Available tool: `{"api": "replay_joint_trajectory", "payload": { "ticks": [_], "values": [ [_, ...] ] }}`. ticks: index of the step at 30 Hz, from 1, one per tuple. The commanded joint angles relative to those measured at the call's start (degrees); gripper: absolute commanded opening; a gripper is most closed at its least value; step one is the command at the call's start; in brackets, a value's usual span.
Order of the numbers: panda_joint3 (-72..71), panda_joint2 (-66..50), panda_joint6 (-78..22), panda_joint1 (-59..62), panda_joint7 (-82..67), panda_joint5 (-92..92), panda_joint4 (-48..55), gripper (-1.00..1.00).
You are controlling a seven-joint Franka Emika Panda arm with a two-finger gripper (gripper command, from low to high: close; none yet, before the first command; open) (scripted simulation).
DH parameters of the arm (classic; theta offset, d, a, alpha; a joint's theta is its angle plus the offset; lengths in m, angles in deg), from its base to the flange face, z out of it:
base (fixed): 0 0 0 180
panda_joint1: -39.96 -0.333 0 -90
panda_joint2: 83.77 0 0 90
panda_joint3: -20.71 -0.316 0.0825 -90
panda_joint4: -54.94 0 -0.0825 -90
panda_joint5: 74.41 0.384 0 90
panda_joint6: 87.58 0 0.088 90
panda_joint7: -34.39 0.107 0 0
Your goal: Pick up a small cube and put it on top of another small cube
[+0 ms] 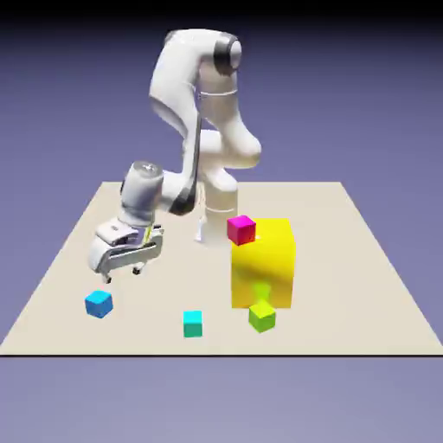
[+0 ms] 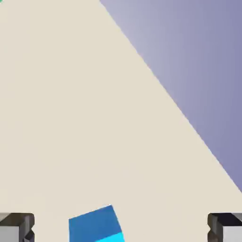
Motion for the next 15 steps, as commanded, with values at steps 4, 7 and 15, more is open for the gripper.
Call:
{"api": "replay_joint_trajectory", "payload": {
  "ticks": [4,7,15],
  "values": [
    [1.0,-5.2,-2.3,2.7,-6.0,-4.1,2.6,0.0],
    [2.6,-11.4,2.1,2.9,-3.1,-7.1,4.6,0.0],
    [2.2,-9.8,1.0,2.8,-3.9,-6.3,4.1,-1.0]
  ]
}}
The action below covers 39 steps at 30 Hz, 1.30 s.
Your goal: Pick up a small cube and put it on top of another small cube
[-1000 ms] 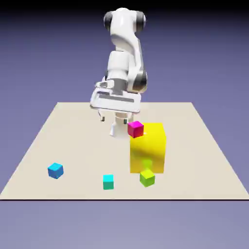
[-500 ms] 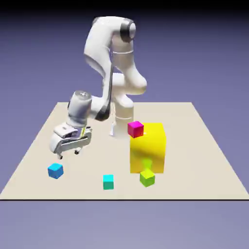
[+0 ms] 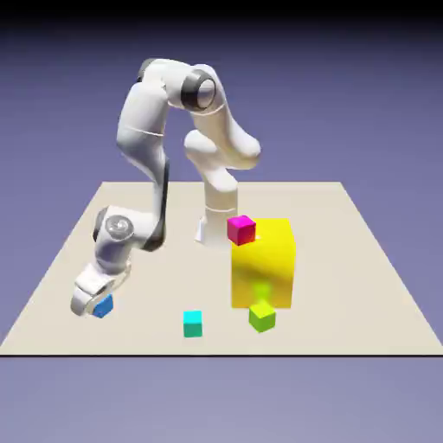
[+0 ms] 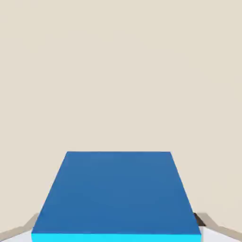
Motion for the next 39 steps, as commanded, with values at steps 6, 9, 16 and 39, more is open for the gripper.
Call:
{"api": "replay_joint_trajectory", "payload": {
  "ticks": [6,9,16,39],
  "values": [
    [-4.8,5.0,-7.5,-3.1,7.2,7.3,-0.3,-1.0],
    [-7.8,5.3,-11.0,-5.5,14.6,11.3,0.8,-1.0],
    [-14.6,6.0,-19.0,-11.1,32.1,20.7,3.2,-1.0],
    [-27.4,2.9,-27.8,-22.8,68.2,37.9,5.1,1.0]
  ]
}}
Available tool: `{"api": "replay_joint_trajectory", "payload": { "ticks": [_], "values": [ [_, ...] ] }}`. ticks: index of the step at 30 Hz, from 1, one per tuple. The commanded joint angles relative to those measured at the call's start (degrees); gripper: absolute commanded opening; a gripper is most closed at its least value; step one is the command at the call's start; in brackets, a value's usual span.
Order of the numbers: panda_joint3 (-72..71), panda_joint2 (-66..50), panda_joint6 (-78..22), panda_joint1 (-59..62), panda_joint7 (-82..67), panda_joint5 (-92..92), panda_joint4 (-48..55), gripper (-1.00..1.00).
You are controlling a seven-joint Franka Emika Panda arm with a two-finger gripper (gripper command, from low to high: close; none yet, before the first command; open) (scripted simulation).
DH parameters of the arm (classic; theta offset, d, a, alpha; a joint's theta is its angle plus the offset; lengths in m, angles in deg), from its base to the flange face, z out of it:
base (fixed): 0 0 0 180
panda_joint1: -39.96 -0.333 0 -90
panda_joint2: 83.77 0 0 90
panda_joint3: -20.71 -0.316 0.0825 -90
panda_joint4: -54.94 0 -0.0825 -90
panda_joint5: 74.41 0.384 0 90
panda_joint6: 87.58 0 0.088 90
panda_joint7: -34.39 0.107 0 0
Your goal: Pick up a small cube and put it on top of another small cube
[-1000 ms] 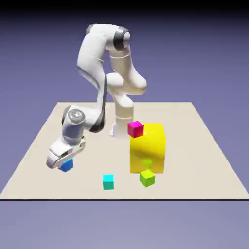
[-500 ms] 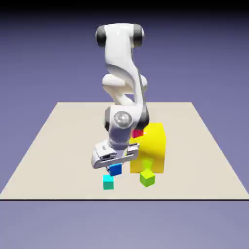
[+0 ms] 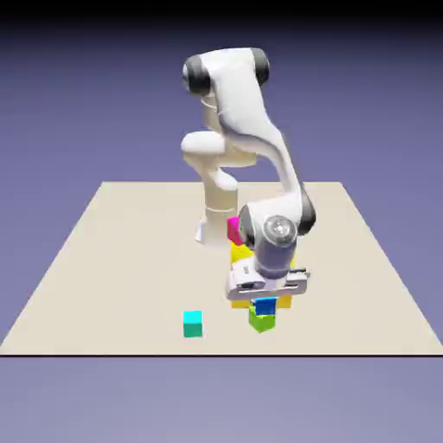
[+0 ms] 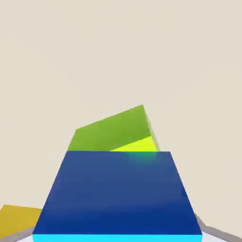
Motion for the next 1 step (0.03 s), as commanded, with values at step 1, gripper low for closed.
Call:
{"api": "replay_joint_trajectory", "payload": {
  "ticks": [1],
  "values": [
    [-0.3,1.5,-2.5,0.2,-0.4,0.6,1.0,1.0]
  ]
}}
